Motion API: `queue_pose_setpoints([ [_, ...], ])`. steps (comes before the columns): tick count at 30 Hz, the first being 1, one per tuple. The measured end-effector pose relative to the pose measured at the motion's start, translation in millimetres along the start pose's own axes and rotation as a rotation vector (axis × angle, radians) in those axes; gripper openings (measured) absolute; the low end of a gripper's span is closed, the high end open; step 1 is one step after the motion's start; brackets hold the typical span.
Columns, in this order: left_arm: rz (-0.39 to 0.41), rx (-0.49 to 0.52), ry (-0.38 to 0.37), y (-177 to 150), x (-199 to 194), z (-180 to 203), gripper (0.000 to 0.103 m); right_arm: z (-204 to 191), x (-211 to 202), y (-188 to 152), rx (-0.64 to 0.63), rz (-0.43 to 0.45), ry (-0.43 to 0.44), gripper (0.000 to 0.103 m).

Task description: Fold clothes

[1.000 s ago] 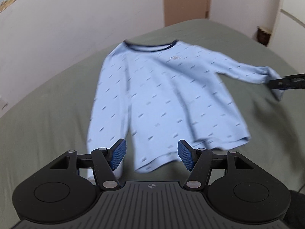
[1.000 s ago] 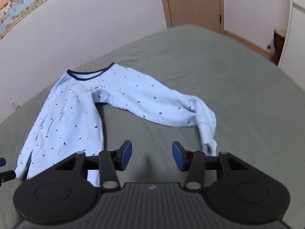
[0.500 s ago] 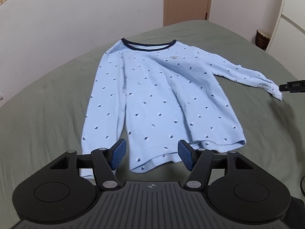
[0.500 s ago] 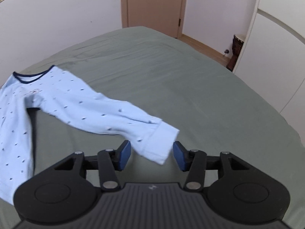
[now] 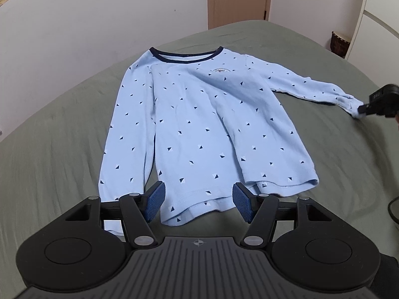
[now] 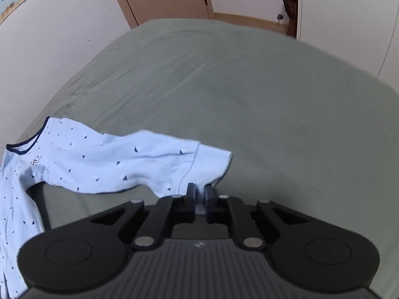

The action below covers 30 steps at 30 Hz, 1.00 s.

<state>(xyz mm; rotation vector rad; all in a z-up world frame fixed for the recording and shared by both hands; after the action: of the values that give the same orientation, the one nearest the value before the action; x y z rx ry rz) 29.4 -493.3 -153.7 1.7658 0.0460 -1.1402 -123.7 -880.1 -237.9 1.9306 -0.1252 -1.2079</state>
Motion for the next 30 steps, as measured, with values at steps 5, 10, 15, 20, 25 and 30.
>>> queue_pose_setpoints([
  [5, -0.006, -0.001, 0.007, -4, 2, -2, 0.059, 10, 4, 3, -0.075, -0.009, -0.084, 0.008],
  [10, -0.015, -0.002, 0.031, -10, 0, -14, 0.059, 8, 5, -6, -0.055, -0.002, -0.133, 0.036],
  [15, -0.035, -0.033, 0.067, -22, 0, -38, 0.059, -10, -40, -16, 0.066, 0.005, 0.084, 0.058],
  [20, -0.057, -0.053, 0.114, -37, 5, -62, 0.059, -55, -56, -54, 0.099, -0.158, 0.362, 0.058],
  [25, -0.080, -0.081, 0.123, -47, 13, -70, 0.059, -98, -56, -89, 0.043, -0.242, 0.438, 0.058],
  [30, -0.060, -0.109, 0.071, -46, 21, -63, 0.059, -114, -60, -101, 0.013, -0.252, 0.434, 0.058],
])
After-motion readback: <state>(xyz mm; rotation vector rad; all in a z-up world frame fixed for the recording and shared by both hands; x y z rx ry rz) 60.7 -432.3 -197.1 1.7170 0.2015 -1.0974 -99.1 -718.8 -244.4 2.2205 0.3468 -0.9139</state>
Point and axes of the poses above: each gripper's, at about its wrist camera, not at the fingertips, and x roughly the way its jaws point, z to its right, y to its top, the point moved 3 cm from there along x, roughly the way its jaws point, and after that the axes turned 12 degrees about z, right-handed, at the moved point
